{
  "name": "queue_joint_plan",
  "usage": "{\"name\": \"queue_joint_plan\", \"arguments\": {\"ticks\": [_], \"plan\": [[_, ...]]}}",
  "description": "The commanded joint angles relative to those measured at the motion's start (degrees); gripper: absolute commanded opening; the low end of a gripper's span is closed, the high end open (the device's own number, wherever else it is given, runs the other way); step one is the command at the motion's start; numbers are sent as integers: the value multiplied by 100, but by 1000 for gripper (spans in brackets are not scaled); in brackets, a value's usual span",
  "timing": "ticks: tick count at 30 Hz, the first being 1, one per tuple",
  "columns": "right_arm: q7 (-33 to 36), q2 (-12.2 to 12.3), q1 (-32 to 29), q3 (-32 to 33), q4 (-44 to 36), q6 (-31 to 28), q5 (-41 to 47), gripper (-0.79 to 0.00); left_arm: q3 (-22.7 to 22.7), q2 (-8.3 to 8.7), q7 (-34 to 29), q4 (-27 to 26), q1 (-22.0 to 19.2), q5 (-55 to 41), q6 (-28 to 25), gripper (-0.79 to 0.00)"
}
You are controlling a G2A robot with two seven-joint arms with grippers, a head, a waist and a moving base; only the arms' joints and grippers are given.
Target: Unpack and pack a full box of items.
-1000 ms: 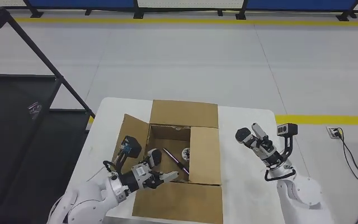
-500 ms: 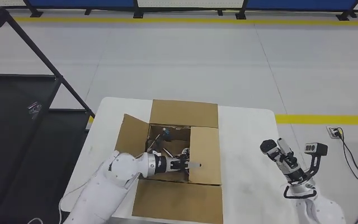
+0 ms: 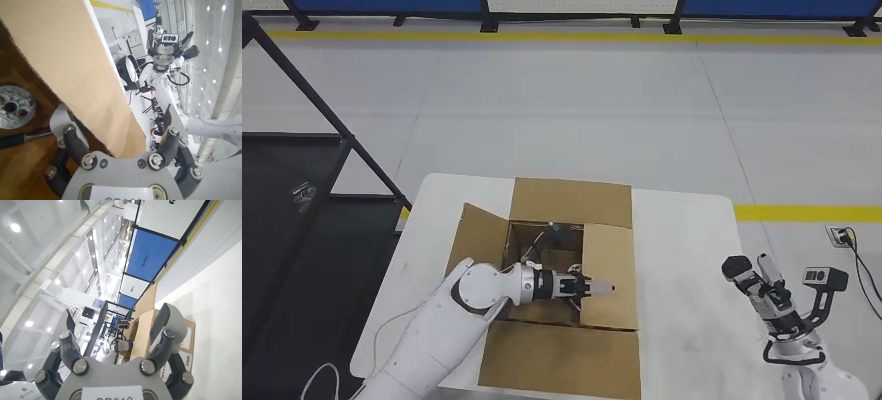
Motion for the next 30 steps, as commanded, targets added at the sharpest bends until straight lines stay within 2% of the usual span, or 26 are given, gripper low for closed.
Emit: {"name": "queue_joint_plan", "arguments": {"ticks": [1, 7, 12, 21, 30], "plan": [[-22, 6, 10, -21, -17, 12, -23, 0, -56, 22, 29, -213, 66, 81, -65, 0], [-152, 25, -40, 34, -35, -74, 113, 0, -159, 43, 445, -934, 200, 479, -47, 0], [-340, 27, -227, 211, -25, -374, 534, 0, 107, -82, 828, -1036, 29, 724, 0, 0], [-342, 25, -674, 537, 181, -1038, 1388, 0, 1000, -534, 1432, -490, -628, 1160, -27, 0], [-151, 43, -752, 659, 438, -1209, 1761, 0, 1779, -1112, 1704, 673, -1178, 1229, -34, 0]]}}
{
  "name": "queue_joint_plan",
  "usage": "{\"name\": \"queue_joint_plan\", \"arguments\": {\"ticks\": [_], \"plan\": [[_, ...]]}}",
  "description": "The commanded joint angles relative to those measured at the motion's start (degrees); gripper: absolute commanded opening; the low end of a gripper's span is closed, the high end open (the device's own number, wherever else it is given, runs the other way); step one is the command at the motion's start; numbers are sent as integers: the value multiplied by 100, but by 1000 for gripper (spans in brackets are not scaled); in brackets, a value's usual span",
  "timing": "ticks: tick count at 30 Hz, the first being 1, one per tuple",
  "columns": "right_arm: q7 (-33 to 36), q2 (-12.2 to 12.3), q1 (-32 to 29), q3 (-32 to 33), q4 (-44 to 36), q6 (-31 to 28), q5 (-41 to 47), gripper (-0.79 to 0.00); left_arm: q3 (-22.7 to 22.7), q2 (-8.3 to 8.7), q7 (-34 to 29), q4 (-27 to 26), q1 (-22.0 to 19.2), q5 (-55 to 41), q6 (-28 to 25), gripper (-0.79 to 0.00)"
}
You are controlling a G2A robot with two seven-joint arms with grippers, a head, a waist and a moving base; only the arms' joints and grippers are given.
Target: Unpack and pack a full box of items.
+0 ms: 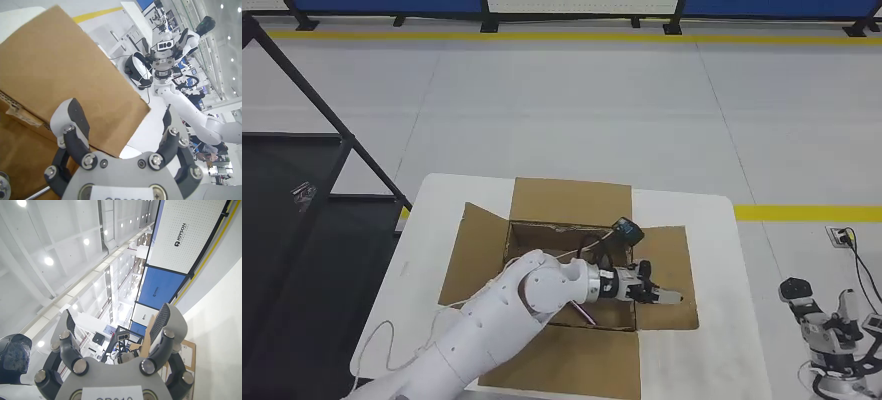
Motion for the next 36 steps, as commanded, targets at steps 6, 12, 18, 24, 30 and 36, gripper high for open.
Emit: {"name": "queue_joint_plan", "arguments": {"ticks": [6, 12, 18, 24, 30, 36], "plan": [[-73, 4, 25, 14, 75, 39, 47, 0, 337, -405, 10, 823, -287, -145, -164, 0], [-142, 5, 40, 13, 98, 123, 18, 0, 423, -654, -1, 1285, -439, -230, -319, 0], [-142, 5, 40, 13, 98, 123, 18, 0, 384, -806, -53, 1526, -544, -281, -457, 0], [-315, -3, 63, -14, -101, 170, -48, 0, 83, -770, -268, 1426, -593, -455, -777, 0], [-396, -14, 153, -129, -549, 7, -332, 0, -624, -400, -546, 860, -450, -197, -1087, 0], [-619, -32, 442, -522, -1067, 99, -1434, 0, -2438, 379, -845, -828, 634, 306, -962, 0]]}}
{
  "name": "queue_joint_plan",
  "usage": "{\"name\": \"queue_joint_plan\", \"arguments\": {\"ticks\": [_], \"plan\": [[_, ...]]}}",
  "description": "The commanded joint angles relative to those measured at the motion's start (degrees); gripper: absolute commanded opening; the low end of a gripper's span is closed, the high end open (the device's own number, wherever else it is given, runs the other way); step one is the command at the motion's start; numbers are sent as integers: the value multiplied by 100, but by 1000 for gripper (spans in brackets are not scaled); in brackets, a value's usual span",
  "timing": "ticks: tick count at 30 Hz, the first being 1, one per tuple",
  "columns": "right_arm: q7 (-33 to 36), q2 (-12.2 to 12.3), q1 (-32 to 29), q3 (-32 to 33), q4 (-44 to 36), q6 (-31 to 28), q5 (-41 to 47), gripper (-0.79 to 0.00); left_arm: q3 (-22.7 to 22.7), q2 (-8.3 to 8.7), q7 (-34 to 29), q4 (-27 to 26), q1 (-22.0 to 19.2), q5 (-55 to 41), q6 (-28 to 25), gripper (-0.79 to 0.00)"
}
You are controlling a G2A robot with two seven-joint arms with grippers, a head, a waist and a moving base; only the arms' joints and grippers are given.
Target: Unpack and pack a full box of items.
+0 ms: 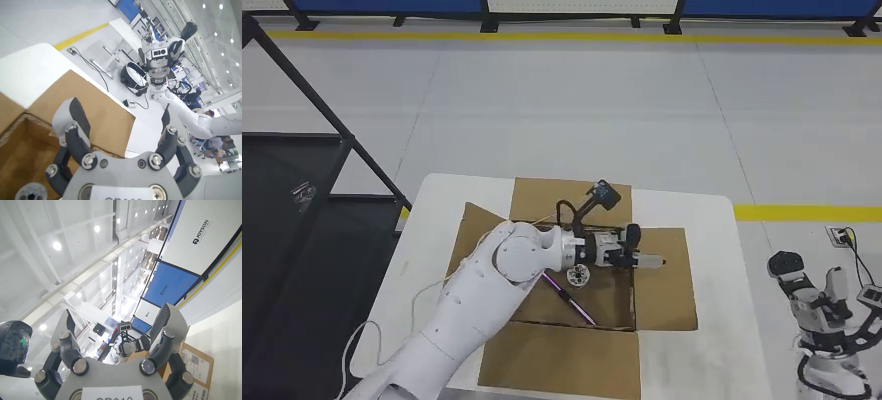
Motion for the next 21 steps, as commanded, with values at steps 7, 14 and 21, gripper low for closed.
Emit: {"name": "queue_joint_plan", "arguments": {"ticks": [7, 14, 21], "plan": [[-191, -49, 674, -1111, -663, 689, -2634, 0, -3096, 820, -597, -2926, 2558, 231, 508, 0], [-74, -156, 1526, -2677, -513, 1759, -4674, 0, -4654, 1034, -466, -3585, 3989, -362, 323, 0], [182, -185, 1697, -3010, -344, 2007, -4667, 0, -4950, 1112, -621, -3635, 4439, -591, 275, 0]]}}
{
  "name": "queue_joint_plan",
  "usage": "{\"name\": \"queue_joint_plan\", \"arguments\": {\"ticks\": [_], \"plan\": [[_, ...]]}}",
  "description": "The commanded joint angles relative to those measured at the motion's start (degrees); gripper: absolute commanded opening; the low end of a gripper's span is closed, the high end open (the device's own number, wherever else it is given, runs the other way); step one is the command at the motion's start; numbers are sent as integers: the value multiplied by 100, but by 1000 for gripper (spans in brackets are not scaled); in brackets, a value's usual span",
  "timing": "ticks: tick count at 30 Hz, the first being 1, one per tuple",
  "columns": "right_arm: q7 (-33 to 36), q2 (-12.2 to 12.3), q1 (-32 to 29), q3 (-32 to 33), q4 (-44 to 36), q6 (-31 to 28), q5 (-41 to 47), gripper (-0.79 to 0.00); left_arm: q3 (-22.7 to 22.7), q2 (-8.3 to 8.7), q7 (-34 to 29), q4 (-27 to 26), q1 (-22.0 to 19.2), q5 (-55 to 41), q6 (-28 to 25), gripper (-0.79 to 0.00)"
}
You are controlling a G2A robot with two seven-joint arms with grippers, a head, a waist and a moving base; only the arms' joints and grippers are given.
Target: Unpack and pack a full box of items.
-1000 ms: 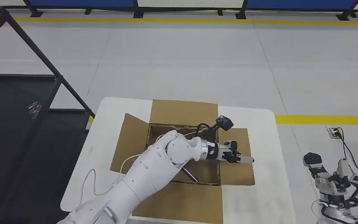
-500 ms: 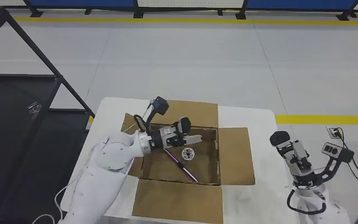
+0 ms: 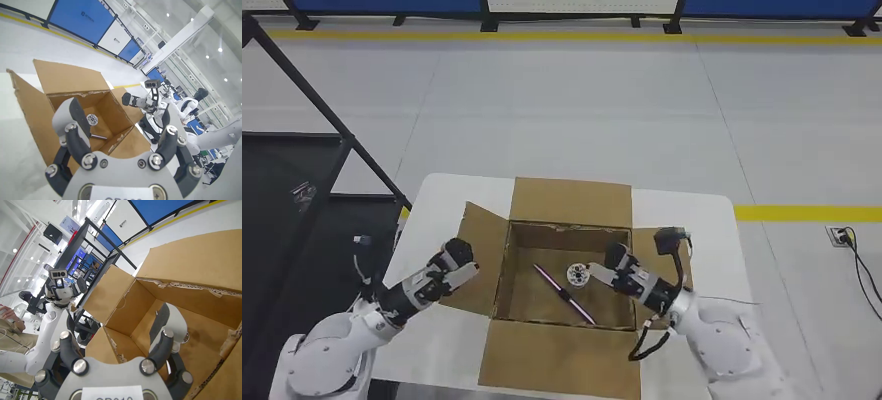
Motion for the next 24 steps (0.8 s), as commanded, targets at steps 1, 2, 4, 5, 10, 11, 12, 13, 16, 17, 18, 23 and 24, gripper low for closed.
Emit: {"name": "queue_joint_plan", "arguments": {"ticks": [1, 2, 4, 5, 10, 11, 12, 13, 16, 17, 18, 23, 24], "plan": [[-2, 0, -1, 1, -1, -1, -3, 0, 8, 1, -5, -1, -2, 10, 3, 0], [-2, 0, -1, 1, -1, -1, -3, 0, 8, 1, -5, -1, -2, 10, 3, 0], [-2, 0, -1, 1, -1, -1, -3, 0, 8, 1, -5, -1, -2, 10, 3, 0], [-2, 0, -1, 1, -1, -1, -3, 0, 8, 1, -5, -1, -2, 10, 3, 0], [116, -17, 118, -336, -44, 266, -621, 0, 14, 0, 20, -6, 5, 13, 21, 0], [61, -30, 190, -492, -72, 569, -1086, 0, 39, 2, 95, -53, 27, 68, 75, 0], [31, -50, 260, -716, -129, 791, -1523, 0, 60, 6, 147, -92, 47, 116, 105, 0], [5, -72, 332, -939, -155, 968, -1925, 0, 47, 10, 233, -107, 71, 131, 155, 0], [-27, -141, 604, -1549, -71, 1647, -3240, 0, -88, 29, 437, -92, 190, 73, 254, 0], [7, -172, 700, -1744, 2, 1920, -3613, 0, -161, 37, 488, -68, 245, 21, 259, 0], [93, -205, 817, -1932, 99, 2154, -3937, 0, -233, 46, 527, -50, 305, -52, 249, 0], [679, -385, 1463, -2523, 836, 2722, -4505, 0, -594, 87, 590, 19, 669, -622, 100, 0], [856, -420, 1595, -2608, 1025, 2846, -4608, 0, -594, 87, 590, 19, 669, -622, 100, 0]]}}
